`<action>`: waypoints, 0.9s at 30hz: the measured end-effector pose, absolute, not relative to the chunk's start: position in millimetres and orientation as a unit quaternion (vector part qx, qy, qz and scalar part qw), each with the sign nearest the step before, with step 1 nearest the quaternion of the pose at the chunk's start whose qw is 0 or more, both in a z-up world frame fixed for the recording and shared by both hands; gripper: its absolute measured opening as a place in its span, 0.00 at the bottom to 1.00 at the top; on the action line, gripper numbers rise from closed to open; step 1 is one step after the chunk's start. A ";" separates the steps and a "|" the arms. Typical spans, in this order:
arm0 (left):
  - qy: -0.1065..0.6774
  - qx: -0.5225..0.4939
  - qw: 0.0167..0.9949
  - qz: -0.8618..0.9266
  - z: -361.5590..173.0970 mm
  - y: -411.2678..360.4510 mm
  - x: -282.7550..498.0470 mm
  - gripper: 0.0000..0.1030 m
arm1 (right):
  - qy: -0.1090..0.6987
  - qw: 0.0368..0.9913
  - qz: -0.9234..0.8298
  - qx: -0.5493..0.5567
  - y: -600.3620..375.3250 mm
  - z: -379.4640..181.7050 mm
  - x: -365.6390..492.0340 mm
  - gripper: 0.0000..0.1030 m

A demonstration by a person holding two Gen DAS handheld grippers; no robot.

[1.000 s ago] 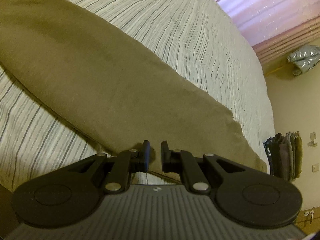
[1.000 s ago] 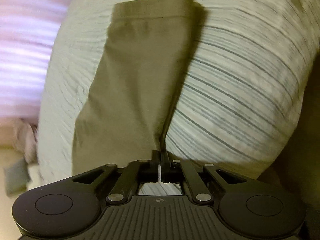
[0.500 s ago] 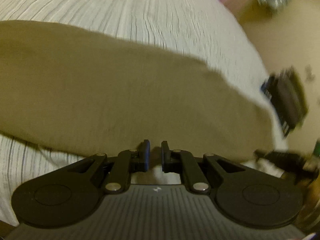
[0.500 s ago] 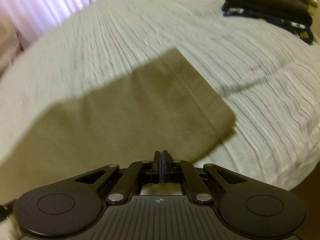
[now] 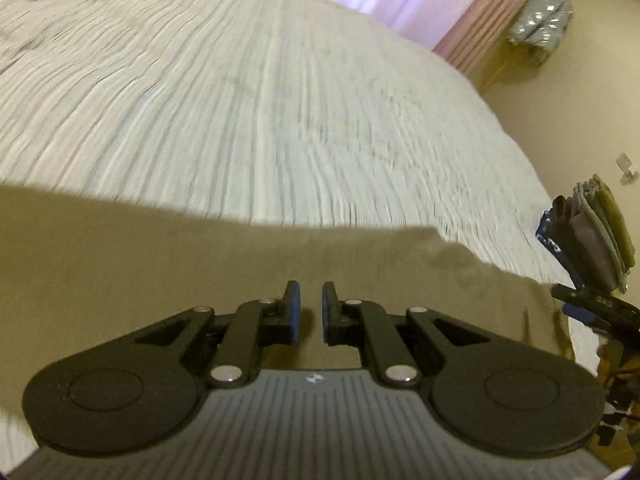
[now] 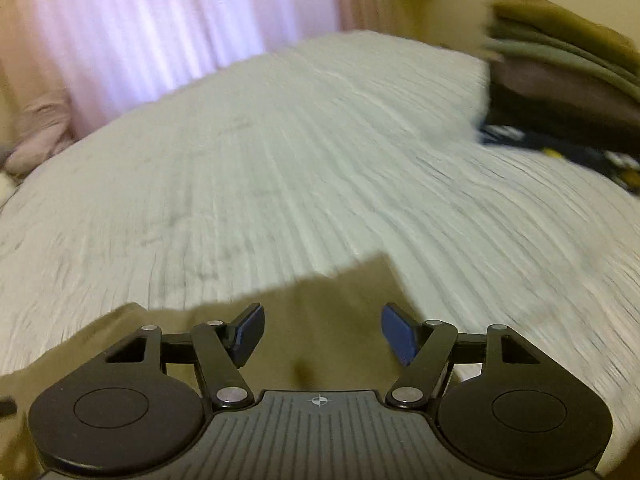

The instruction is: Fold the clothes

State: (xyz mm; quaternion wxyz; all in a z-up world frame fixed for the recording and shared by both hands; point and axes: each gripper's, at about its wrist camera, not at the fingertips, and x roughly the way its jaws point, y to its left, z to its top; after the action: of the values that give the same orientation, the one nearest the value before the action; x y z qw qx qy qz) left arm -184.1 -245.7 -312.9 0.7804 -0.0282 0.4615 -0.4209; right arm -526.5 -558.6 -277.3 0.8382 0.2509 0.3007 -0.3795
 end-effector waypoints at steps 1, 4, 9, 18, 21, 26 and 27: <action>0.451 -0.025 0.784 -0.426 -318.5 -248.3 -179.7 0.06 | 0.298 0.845 -0.372 0.243 -562.1 -285.1 -519.4 0.67; 0.415 -0.006 0.803 -0.428 -338.1 -233.9 -164.2 0.03 | 0.316 0.843 -0.384 0.205 -577.3 -318.7 -511.0 0.59; 0.387 -0.031 0.838 -0.384 -343.2 -172.9 -130.2 0.03 | 0.300 0.830 -0.428 0.195 -580.0 -328.3 -547.3 0.29; 0.330 -0.020 0.863 -0.383 -358.0 -87.8 -128.0 0.07 | 0.246 0.887 -0.358 0.155 -480.1 -311.9 -568.2 0.79; 0.324 -0.047 0.876 -0.354 -379.0 -49.5 -104.5 0.02 | 0.266 0.877 -0.375 0.137 -463.5 -334.8 -578.7 0.79; 0.347 -0.104 0.905 -0.223 -362.3 11.9 -98.0 0.04 | 0.251 0.837 -0.443 0.203 -442.1 -333.5 -615.4 0.79; 0.361 -0.108 0.904 -0.202 -354.9 20.8 -104.8 0.04 | 0.252 0.832 -0.442 0.220 -431.9 -324.5 -621.8 0.79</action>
State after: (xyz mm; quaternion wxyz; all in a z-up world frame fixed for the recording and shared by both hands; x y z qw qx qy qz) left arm -104.8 20.8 -354.9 0.9039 -0.1077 0.3612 -0.2024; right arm -621.8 -431.9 -324.5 0.8322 0.2195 0.2522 -0.4423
